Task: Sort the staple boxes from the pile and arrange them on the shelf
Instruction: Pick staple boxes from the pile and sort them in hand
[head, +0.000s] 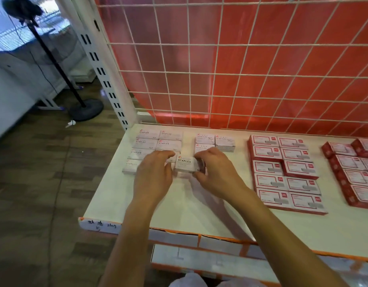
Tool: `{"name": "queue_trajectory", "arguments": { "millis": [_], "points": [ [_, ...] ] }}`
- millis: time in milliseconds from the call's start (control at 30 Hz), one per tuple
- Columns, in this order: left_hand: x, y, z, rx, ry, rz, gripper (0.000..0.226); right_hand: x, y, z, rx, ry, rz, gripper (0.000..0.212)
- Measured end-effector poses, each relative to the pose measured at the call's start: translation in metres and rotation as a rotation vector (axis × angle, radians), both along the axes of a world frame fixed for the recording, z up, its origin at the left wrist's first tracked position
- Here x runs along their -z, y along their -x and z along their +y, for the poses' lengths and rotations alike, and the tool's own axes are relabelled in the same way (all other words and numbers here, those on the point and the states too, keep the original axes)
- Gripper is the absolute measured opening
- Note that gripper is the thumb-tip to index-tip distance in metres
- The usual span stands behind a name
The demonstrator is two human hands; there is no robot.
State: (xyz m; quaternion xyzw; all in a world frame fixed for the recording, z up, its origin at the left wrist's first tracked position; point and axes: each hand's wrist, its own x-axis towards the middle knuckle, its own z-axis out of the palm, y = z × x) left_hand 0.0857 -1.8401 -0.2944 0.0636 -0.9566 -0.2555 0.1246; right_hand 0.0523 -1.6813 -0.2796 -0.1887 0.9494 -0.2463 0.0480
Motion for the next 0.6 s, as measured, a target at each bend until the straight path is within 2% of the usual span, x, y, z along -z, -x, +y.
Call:
{"name": "queue_trajectory", "arguments": {
  "millis": [133, 367, 600],
  "points": [
    [0.002, -0.009, -0.014, -0.046, 0.050, -0.015, 0.034, -0.002, 0.001, -0.018, -0.014, 0.005, -0.002, 0.021],
    [0.015, -0.024, -0.033, -0.061, 0.059, 0.010, 0.029, 0.012, -0.023, -0.037, -0.120, 0.003, -0.034, 0.037],
    [0.022, -0.038, -0.038, -0.097, 0.036, -0.030, 0.032, 0.027, -0.033, -0.049, -0.099, 0.043, -0.023, 0.041]
  ]
}}
